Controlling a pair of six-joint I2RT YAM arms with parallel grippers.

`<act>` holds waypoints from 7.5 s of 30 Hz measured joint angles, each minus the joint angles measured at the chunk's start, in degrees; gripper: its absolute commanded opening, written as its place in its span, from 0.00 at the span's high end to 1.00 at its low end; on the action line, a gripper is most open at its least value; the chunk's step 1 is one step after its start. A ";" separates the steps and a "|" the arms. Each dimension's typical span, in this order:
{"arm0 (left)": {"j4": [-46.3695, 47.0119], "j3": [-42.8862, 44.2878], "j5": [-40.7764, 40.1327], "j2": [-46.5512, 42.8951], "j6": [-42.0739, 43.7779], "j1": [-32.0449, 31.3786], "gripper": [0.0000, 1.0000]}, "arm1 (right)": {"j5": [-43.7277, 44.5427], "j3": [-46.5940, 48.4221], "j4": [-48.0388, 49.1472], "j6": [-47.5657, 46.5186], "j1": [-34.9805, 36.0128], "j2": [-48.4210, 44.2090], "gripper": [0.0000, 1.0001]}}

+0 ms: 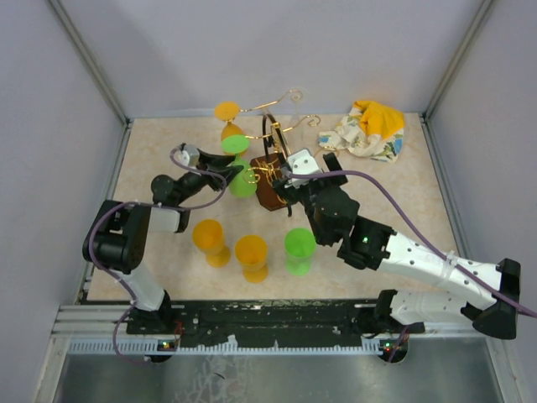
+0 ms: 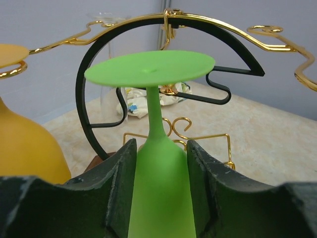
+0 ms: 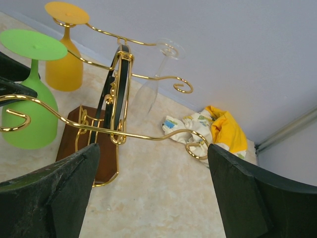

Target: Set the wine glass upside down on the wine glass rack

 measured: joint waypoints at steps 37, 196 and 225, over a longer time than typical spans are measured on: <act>-77.18 19.06 -19.39 -45.16 9.90 11.17 0.45 | -23.47 24.44 -28.11 19.74 0.28 14.80 0.14; -5.09 3.80 -37.70 -26.67 27.56 -12.74 1.00 | -80.35 42.69 23.17 88.72 -33.83 41.22 0.48; -2.01 3.69 -40.59 -22.88 27.23 -15.89 0.64 | -77.42 53.00 13.66 80.70 -33.20 45.55 0.91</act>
